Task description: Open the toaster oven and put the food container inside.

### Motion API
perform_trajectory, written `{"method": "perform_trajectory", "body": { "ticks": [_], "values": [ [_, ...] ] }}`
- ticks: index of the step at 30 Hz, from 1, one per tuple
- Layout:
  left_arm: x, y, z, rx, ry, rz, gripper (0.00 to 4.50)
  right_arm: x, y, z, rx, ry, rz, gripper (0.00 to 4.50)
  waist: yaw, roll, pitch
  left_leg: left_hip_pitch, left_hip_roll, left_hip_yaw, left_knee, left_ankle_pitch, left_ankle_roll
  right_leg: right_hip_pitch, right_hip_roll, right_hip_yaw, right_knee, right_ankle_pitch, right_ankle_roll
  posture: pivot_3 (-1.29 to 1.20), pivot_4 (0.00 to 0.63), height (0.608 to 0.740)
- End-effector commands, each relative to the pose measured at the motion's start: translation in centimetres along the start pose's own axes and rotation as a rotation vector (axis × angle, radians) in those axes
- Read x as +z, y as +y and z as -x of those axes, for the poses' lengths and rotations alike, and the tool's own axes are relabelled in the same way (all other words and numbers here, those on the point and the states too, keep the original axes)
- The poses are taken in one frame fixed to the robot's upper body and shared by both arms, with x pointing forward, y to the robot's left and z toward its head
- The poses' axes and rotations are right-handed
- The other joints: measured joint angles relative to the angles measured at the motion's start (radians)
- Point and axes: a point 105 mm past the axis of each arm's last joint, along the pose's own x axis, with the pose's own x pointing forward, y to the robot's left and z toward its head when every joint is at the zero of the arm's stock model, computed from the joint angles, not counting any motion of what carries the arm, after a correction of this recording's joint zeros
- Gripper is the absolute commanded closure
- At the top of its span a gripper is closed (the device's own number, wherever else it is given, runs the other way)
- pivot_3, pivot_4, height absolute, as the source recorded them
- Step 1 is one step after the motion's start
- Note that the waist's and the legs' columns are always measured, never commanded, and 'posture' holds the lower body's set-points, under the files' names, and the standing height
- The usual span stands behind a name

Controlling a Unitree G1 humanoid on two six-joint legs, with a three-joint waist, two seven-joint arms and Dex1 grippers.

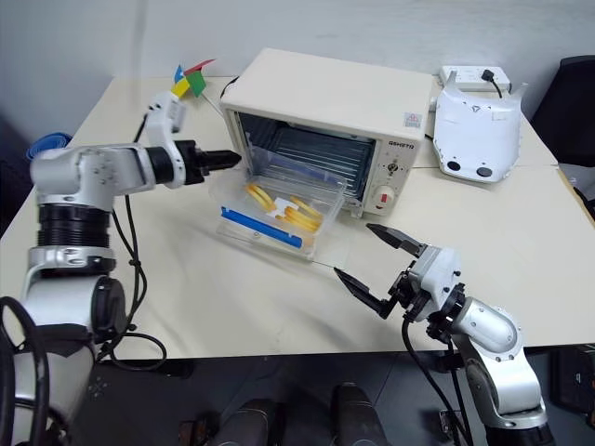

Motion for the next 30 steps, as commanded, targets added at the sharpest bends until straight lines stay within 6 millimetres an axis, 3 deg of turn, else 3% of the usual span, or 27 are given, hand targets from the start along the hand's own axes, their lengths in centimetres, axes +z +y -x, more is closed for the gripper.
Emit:
{"method": "perform_trajectory", "body": {
  "ticks": [1,4,8,12,18,30],
  "values": [
    [-0.3,-1.0,3.8,-0.229,-0.067,-0.350,2.42,-0.1,2.0,-1.6,0.089,0.049,-0.045,0.87,-0.007,0.001,0.000,0.000,0.000,-0.001,0.000,0.000,0.000,0.000,0.000,-0.001,0.000,0.000,0.000,0.00,0.150,0.740],
    [-4.4,1.0,5.3,-0.251,0.084,-0.505,3.28,-1.8,2.9,-2.5,0.107,0.140,-0.047,1.84,-0.001,0.001,0.000,0.000,0.000,-0.001,0.000,0.000,-0.001,0.001,0.000,-0.001,-0.001,0.000,0.000,0.00,0.150,0.740],
    [-8.1,0.1,5.6,-0.417,0.123,-0.552,4.49,-3.6,2.7,-4.4,0.050,0.193,-0.052,3.25,0.024,0.000,0.000,-0.001,-0.001,-0.003,0.003,0.000,0.001,0.003,-0.001,-0.002,-0.002,0.000,0.000,0.00,0.150,0.740],
    [-9.3,-1.2,4.0,-0.471,0.082,-0.539,4.50,-4.9,2.6,-6.1,0.015,0.212,-0.052,4.49,0.042,0.000,0.000,-0.002,-0.002,-0.005,0.004,-0.001,0.003,0.004,-0.002,-0.003,-0.003,0.000,0.000,0.00,0.150,0.740],
    [-8.7,-2.9,0.6,-0.441,-0.029,-0.468,4.50,-5.6,0.1,-7.6,-0.127,0.207,-0.024,4.49,0.031,0.000,0.000,-0.003,-0.002,-0.004,0.004,-0.001,0.003,0.002,-0.002,-0.003,-0.001,0.000,0.000,0.00,0.150,0.740],
    [-6.7,-1.4,-3.6,-0.144,-0.258,-0.363,4.50,-5.9,-6.8,-9.5,-0.295,0.183,0.063,4.49,0.000,0.000,0.000,-0.003,-0.002,-0.001,0.004,0.000,0.002,-0.003,-0.001,-0.001,0.002,0.000,0.000,0.00,0.150,0.740]
  ]
}}
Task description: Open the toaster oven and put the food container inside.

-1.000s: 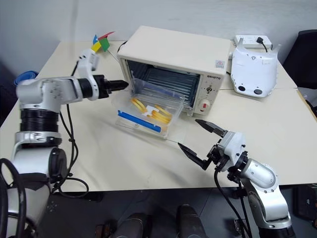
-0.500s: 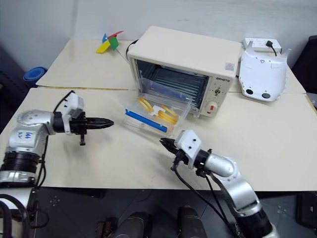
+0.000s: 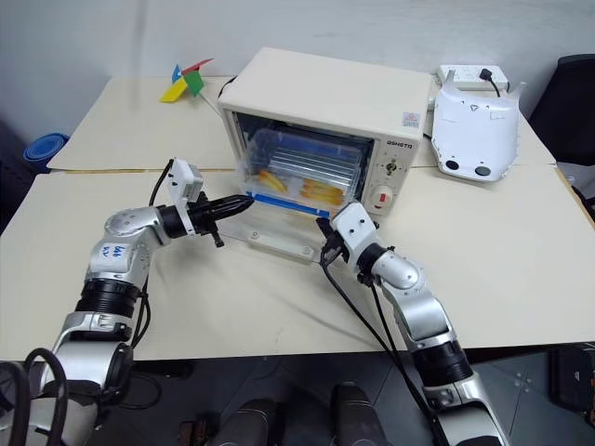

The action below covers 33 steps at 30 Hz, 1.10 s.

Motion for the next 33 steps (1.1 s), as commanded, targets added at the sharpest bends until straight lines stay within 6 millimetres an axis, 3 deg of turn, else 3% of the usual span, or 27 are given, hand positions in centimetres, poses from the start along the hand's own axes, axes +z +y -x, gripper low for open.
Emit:
{"method": "perform_trajectory", "body": {
  "ticks": [1,5,9,12,15,18,20,25,28,31,33],
  "values": [
    [2.2,1.3,-1.1,0.100,-0.096,-0.040,4.50,1.3,-1.8,-1.0,-0.079,-0.066,0.010,4.49,-0.001,0.000,0.000,0.000,0.000,0.000,0.000,0.000,0.000,0.000,0.000,0.000,0.000,0.000,0.000,0.00,0.150,0.740],
    [2.5,2.3,-2.5,0.198,-0.128,-0.022,4.50,1.3,-2.5,-2.4,-0.118,-0.083,0.013,4.49,-0.010,0.000,0.000,0.000,0.000,0.000,0.000,0.000,0.000,-0.001,0.000,0.000,0.000,0.000,0.000,0.00,0.150,0.740],
    [2.4,1.9,-3.7,0.186,-0.143,-0.017,4.50,1.5,-2.8,-2.9,-0.145,-0.109,0.016,4.49,-0.016,0.000,0.000,-0.001,0.000,0.001,0.000,0.000,0.000,-0.002,-0.001,0.000,0.001,0.000,0.000,0.00,0.150,0.740],
    [2.3,2.1,-3.6,0.203,-0.151,-0.014,4.50,1.6,-2.6,-2.7,-0.130,-0.115,0.010,4.49,-0.017,0.000,0.000,-0.003,0.000,0.002,0.001,0.000,0.000,-0.004,-0.001,0.000,0.001,0.000,0.000,0.00,0.150,0.740],
    [2.8,1.7,-2.1,0.134,-0.185,-0.044,4.50,2.6,-2.4,-1.1,-0.092,-0.163,-0.015,4.49,-0.016,0.000,0.000,-0.006,0.000,0.002,0.002,0.000,0.000,-0.006,-0.001,-0.001,0.002,0.000,0.000,0.00,0.150,0.740],
    [2.9,0.4,1.3,-0.024,-0.144,-0.125,3.90,4.1,-2.7,2.2,-0.058,-0.217,-0.035,4.50,-0.024,0.000,0.000,-0.009,0.000,0.001,0.002,0.000,0.000,-0.009,-0.001,-0.001,0.003,0.000,0.000,0.00,0.150,0.740],
    [3.0,-0.1,3.5,-0.088,-0.110,-0.151,3.25,4.1,-3.0,4.2,-0.037,-0.203,-0.041,4.50,-0.030,0.000,0.000,-0.010,0.000,0.001,0.002,0.000,0.000,-0.009,-0.001,-0.001,0.004,0.000,0.000,0.00,0.150,0.740],
    [1.8,-1.3,10.0,-0.240,0.042,-0.141,1.75,-0.6,-3.5,8.3,0.040,0.014,-0.017,4.50,-0.023,0.000,0.000,-0.008,0.001,0.001,0.002,0.000,0.000,-0.007,-0.001,-0.001,0.000,0.000,0.000,0.00,0.150,0.740],
    [1.5,-2.2,12.8,-0.306,0.116,-0.151,0.86,-3.2,-2.5,9.3,0.141,0.093,0.007,4.50,-0.014,0.001,0.000,-0.006,0.001,0.002,0.001,0.000,0.000,-0.005,-0.001,0.000,0.000,0.000,0.000,0.00,0.150,0.740],
    [2.4,-3.1,14.4,-0.357,0.112,-0.106,0.01,-3.8,-1.4,8.9,0.220,0.069,0.003,4.50,-0.012,0.001,0.000,-0.007,0.001,0.002,0.001,0.000,0.001,-0.005,-0.001,0.000,0.000,0.000,0.000,0.00,0.150,0.740],
    [2.9,-3.4,15.0,-0.368,0.105,-0.083,0.01,-4.2,-0.7,8.4,0.264,0.063,-0.001,4.50,-0.011,0.001,0.000,-0.007,0.001,0.002,0.001,0.000,0.001,-0.005,-0.001,0.000,0.000,0.000,0.000,0.00,0.150,0.740]
  ]
}}
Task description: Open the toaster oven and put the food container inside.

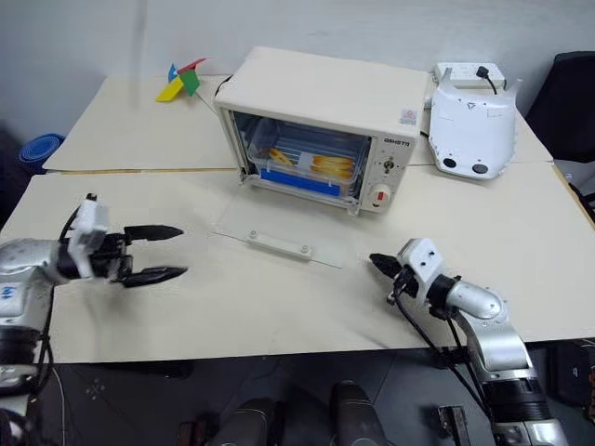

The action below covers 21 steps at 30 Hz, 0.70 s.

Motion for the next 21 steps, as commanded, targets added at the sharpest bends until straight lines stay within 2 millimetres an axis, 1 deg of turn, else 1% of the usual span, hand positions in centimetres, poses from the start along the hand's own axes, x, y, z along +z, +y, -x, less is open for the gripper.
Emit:
{"method": "perform_trajectory", "body": {
  "ticks": [1,4,6,9,11,14,16,17,19,20,21],
  "values": [
    [2.4,-0.9,1.1,-0.023,-0.057,-0.031,0.01,0.9,0.9,-1.3,0.085,-0.068,0.039,4.50,0.000,0.000,0.000,0.000,0.000,0.000,0.000,0.000,0.000,0.000,0.000,0.000,0.000,0.000,0.000,0.00,0.150,0.740],
    [3.1,-1.0,1.3,0.002,-0.114,-0.037,0.01,1.6,1.3,-2.5,0.112,-0.142,0.036,4.50,-0.002,0.000,0.000,0.000,0.000,0.000,0.000,0.000,0.000,0.000,0.000,0.000,0.000,0.000,0.000,0.00,0.150,0.740],
    [3.8,-1.1,1.0,0.025,-0.171,-0.013,0.01,2.7,1.0,-2.9,0.087,-0.217,0.030,4.50,-0.002,0.000,0.000,0.000,0.000,0.000,0.000,0.000,0.000,0.000,0.000,0.000,0.000,0.000,0.000,0.00,0.150,0.740],
    [4.6,-1.2,0.9,0.065,-0.226,0.004,0.01,4.7,0.4,-3.1,0.044,-0.329,0.051,4.50,-0.002,0.000,0.000,0.000,0.000,0.000,0.000,0.000,0.000,0.000,0.000,-0.001,0.000,0.000,0.000,0.00,0.150,0.740],
    [4.6,-0.8,1.1,0.129,-0.251,-0.005,0.01,6.8,0.0,-2.9,0.016,-0.435,0.038,4.50,-0.002,0.000,0.000,0.000,0.000,0.000,0.000,0.000,0.000,0.000,0.000,-0.001,0.000,0.000,0.000,0.00,0.150,0.740],
    [4.0,0.4,1.8,0.258,-0.261,-0.022,0.01,10.2,-0.3,-2.2,0.001,-0.585,0.004,4.50,-0.003,0.000,0.000,0.000,0.001,0.000,0.000,0.000,0.000,0.000,0.000,-0.001,0.000,0.000,0.000,0.00,0.150,0.740],
    [2.9,1.1,2.2,0.337,-0.235,-0.045,0.01,12.1,-1.0,-1.6,-0.022,-0.657,-0.035,4.50,-0.003,0.000,0.000,0.000,0.001,0.000,0.000,0.000,0.000,0.000,0.001,-0.001,0.000,0.000,0.000,0.00,0.150,0.740],
    [2.3,1.2,2.3,0.358,-0.220,-0.060,0.01,12.9,-1.3,-1.2,-0.022,-0.683,-0.058,4.50,-0.002,0.001,0.000,0.000,0.001,0.000,0.000,0.000,0.000,0.000,0.000,-0.001,0.000,0.000,0.000,0.00,0.150,0.740],
    [0.9,0.9,2.7,0.383,-0.177,-0.079,0.01,13.5,-1.1,-0.5,0.029,-0.675,-0.078,4.50,-0.002,0.001,0.000,0.000,0.001,-0.001,0.000,0.000,0.000,0.000,0.000,-0.001,0.000,0.000,0.000,0.00,0.150,0.740],
    [0.2,0.6,2.8,0.381,-0.149,-0.083,0.00,13.4,-0.7,-0.2,0.061,-0.649,-0.058,4.33,-0.002,0.001,0.000,0.000,0.000,-0.001,-0.001,0.000,0.000,0.000,0.000,-0.001,-0.001,0.000,0.000,0.00,0.150,0.740],
    [-0.5,0.1,3.0,0.376,-0.120,-0.080,0.00,12.9,-0.3,0.1,0.105,-0.598,-0.031,4.13,-0.001,0.001,0.000,0.000,0.000,-0.001,-0.001,0.000,0.000,0.000,0.000,-0.001,-0.001,0.000,0.000,0.00,0.150,0.740]
  ]
}}
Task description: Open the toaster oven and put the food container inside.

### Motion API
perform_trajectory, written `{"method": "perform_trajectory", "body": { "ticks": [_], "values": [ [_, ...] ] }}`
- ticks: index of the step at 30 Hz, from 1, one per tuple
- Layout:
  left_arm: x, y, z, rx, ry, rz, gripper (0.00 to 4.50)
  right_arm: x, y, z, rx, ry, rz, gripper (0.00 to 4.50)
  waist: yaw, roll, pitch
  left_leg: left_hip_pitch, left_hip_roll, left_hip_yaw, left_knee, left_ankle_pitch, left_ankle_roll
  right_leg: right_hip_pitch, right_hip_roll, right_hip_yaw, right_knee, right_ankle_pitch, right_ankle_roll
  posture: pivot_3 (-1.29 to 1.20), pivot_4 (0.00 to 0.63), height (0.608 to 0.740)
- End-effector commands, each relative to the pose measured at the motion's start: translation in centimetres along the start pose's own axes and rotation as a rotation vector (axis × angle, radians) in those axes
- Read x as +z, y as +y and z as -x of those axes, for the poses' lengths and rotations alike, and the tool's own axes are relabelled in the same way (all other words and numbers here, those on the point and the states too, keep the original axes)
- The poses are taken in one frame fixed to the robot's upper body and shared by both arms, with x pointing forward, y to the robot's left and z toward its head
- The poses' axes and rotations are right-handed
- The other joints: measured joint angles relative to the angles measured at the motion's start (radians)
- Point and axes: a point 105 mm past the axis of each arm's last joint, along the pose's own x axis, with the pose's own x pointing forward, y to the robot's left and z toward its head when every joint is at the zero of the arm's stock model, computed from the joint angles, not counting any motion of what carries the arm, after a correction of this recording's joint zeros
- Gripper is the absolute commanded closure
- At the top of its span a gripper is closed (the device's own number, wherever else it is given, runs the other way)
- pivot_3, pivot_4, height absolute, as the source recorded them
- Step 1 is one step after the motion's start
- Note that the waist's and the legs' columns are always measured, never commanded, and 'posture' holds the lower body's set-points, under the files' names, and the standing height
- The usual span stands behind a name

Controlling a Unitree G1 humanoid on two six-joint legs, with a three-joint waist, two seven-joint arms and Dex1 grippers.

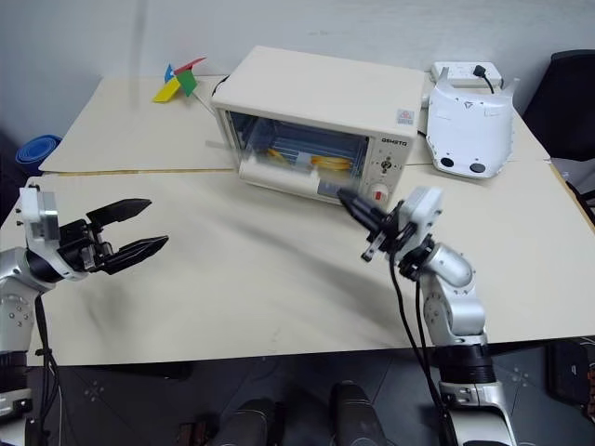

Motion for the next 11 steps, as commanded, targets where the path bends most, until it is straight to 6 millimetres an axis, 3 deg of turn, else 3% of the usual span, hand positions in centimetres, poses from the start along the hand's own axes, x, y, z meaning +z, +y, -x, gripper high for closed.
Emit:
{"method": "perform_trajectory", "body": {
  "ticks": [1,6,11],
  "values": [
    [-1.0,-0.4,1.6,0.027,0.073,-0.070,0.00,0.5,1.1,1.5,0.117,0.090,0.040,3.92,0.001,0.000,0.000,-0.001,0.000,0.000,0.000,0.000,0.000,0.000,0.000,0.000,-0.001,0.000,0.000,0.00,0.150,0.740],
    [-2.9,-1.5,3.7,0.060,0.189,-0.079,0.00,-2.5,2.3,6.2,0.279,0.348,0.124,2.27,0.008,0.000,0.000,-0.002,0.000,0.001,0.001,-0.002,0.002,0.001,-0.001,0.001,-0.002,0.000,0.000,0.00,0.150,0.740],
    [-3.4,-2.1,3.9,0.078,0.196,-0.082,0.00,-4.0,2.5,8.9,0.306,0.423,0.134,0.51,0.021,0.000,0.000,0.000,0.000,0.002,0.001,-0.001,0.002,0.001,0.000,0.001,-0.001,0.000,0.000,0.00,0.150,0.740]
  ]
}}
